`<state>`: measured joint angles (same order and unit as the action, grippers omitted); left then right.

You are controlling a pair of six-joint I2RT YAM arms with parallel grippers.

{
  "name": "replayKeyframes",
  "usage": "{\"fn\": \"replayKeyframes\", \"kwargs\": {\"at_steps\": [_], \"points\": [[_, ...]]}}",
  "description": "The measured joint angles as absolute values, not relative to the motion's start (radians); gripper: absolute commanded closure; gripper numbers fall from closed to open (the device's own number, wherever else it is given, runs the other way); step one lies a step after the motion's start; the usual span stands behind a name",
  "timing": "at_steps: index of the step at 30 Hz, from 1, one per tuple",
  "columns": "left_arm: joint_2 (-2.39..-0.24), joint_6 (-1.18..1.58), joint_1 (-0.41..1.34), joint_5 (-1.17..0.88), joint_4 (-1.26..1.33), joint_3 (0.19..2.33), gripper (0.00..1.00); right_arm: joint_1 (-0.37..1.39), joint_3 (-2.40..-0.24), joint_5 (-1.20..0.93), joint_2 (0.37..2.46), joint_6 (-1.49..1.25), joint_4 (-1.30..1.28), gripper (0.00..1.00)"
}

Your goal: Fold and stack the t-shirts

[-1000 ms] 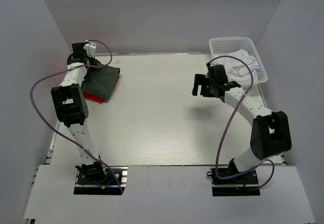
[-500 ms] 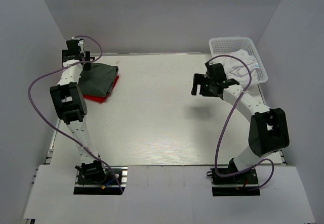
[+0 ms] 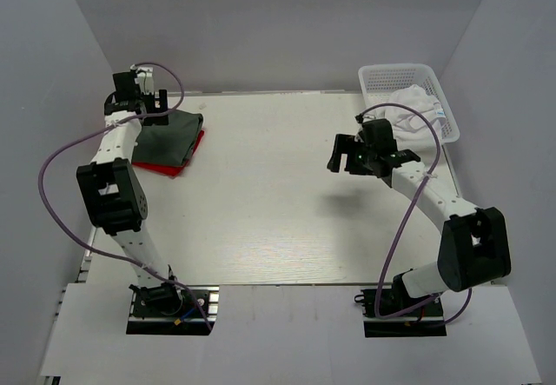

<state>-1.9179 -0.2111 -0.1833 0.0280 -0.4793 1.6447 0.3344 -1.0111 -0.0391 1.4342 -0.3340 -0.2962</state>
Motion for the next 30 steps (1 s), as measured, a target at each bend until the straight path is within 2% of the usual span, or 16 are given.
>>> {"fn": "replayKeyframes", "kwargs": {"at_steps": [5, 11, 16, 23, 30], "points": [[-1.811, -0.014, -0.181, -0.044, -0.462, 1.552, 0.01, 0.334, -0.992, -0.082, 1.431, -0.339, -0.271, 0.1], [-1.422, 0.292, -0.166, -0.241, -0.249, 1.047, 0.01, 0.336, -0.962, -0.086, 1.412, -0.341, -0.245, 0.1], [-1.18, 0.452, -0.016, -0.33, -0.089, 0.762, 0.01, 0.336, -0.887, -0.082, 1.335, -0.363, -0.201, 0.1], [-1.201, 0.501, 0.167, -0.266, -0.066, 0.712, 0.01, 0.336, -0.749, -0.04, 1.188, -0.417, -0.131, 0.1], [-1.19, 0.497, 0.209, -0.201, -0.078, 0.697, 0.01, 0.336, -0.711, 0.015, 1.103, -0.435, -0.118, 0.1]]}}
